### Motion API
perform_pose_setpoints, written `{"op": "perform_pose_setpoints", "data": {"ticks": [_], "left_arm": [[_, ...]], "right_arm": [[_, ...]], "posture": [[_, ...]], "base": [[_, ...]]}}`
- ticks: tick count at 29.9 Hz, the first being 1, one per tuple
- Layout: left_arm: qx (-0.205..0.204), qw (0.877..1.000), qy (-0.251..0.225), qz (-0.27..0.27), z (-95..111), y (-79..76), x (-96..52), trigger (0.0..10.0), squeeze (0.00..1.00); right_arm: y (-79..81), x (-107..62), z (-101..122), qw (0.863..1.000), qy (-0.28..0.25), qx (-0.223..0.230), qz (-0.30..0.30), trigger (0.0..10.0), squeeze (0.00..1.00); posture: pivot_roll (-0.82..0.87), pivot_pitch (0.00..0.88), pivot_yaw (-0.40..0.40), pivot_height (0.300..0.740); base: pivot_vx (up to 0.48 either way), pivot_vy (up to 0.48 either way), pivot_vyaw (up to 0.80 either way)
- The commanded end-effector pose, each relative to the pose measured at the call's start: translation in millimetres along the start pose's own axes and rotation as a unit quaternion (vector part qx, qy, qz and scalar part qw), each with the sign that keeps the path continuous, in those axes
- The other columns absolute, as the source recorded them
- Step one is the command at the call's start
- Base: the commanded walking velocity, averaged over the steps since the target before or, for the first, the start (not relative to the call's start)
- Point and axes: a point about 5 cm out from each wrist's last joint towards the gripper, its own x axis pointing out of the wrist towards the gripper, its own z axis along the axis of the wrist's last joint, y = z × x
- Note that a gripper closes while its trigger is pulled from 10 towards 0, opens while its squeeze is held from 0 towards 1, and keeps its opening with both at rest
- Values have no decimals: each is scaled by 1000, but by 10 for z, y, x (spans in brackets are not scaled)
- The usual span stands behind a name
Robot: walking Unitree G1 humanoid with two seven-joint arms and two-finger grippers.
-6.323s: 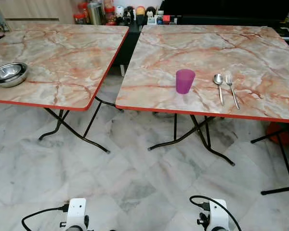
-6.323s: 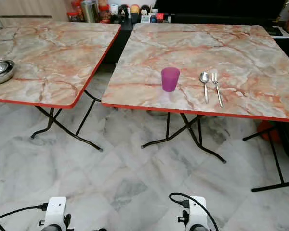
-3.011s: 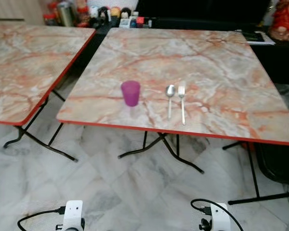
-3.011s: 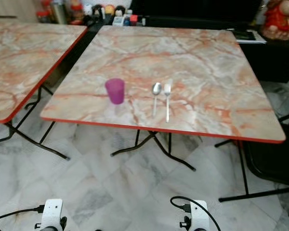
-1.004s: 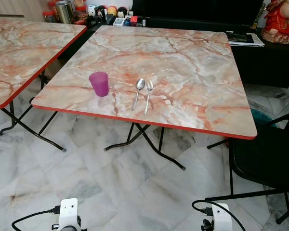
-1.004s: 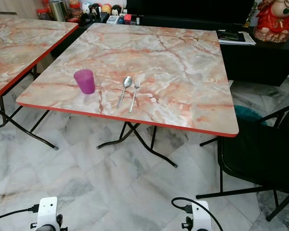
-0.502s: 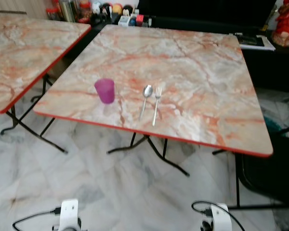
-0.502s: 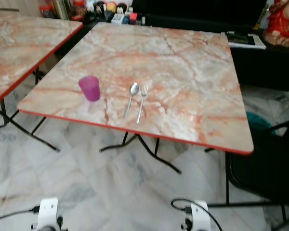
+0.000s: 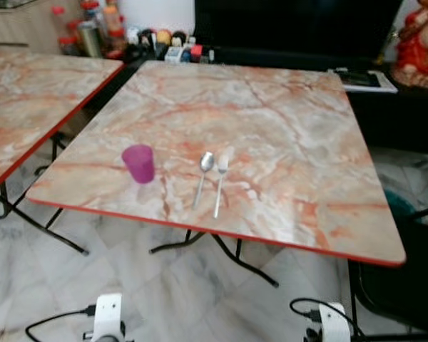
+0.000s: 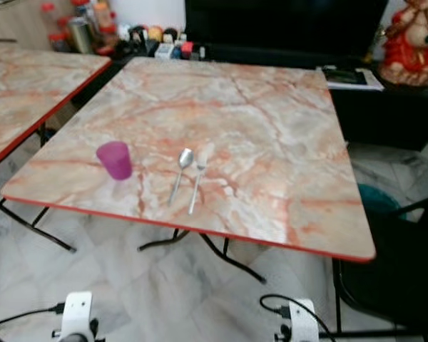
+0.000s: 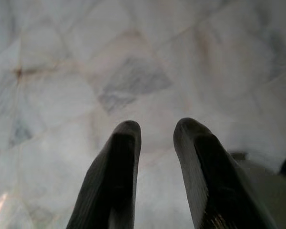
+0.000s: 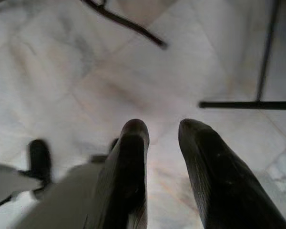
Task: Setting the table
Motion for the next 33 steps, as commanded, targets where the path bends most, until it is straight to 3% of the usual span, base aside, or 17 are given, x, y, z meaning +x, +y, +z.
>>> {"op": "perform_pose_setpoints", "data": {"ticks": [1,8,10,16,17,21,23,27,29,32,33], "left_arm": [[2,1000,7,-1,-9,-24,0,10000,0],[-3,1000,11,12,-36,12,-4,10000,0],[-42,998,15,45,-51,121,-5,10000,0],[-85,988,-7,127,19,418,-5,10000,0],[-95,983,-20,157,73,532,-8,10000,0],[-99,972,-46,210,166,751,-29,10000,0],[-120,954,-89,261,324,965,-65,10000,0],[-124,948,-103,274,375,1014,-77,10000,0],[-107,917,-178,340,702,1249,-159,10000,0],[-109,874,-245,405,1026,1469,-287,10000,0],[-110,866,-255,415,1076,1502,-313,10000,0]], "right_arm": [[-46,-18,-62,1000,9,1,-6,10000,0],[-46,-16,-56,1000,10,0,-5,10000,0],[-42,-15,-56,1000,10,0,-4,10000,0],[-38,-15,-55,1000,10,1,-3,10000,0],[-38,-14,-55,1000,10,1,-4,10000,0],[-38,-14,-54,1000,11,0,-3,10000,0],[-36,-14,-53,1000,11,1,-2,10000,0],[-36,-14,-53,1000,11,0,-2,10000,0],[-38,-14,-53,1000,12,0,-2,10000,0],[-36,-13,-52,1000,12,0,-2,10000,0],[-36,-13,-52,1000,12,0,-2,10000,0]], "posture": [[-51,96,-11,740],[-46,95,-10,740],[-44,94,-11,740],[-41,97,-10,740],[-37,98,-10,740],[-32,100,-9,740],[-33,100,-9,740],[-33,100,-9,740],[-18,100,-13,740],[-14,98,-14,740],[-15,96,-14,740]], "base": [[368,0,0],[51,0,0],[0,0,0],[0,0,0],[0,0,0],[0,0,0],[0,0,0],[0,0,0],[0,0,0],[0,0,0],[0,0,0]]}}
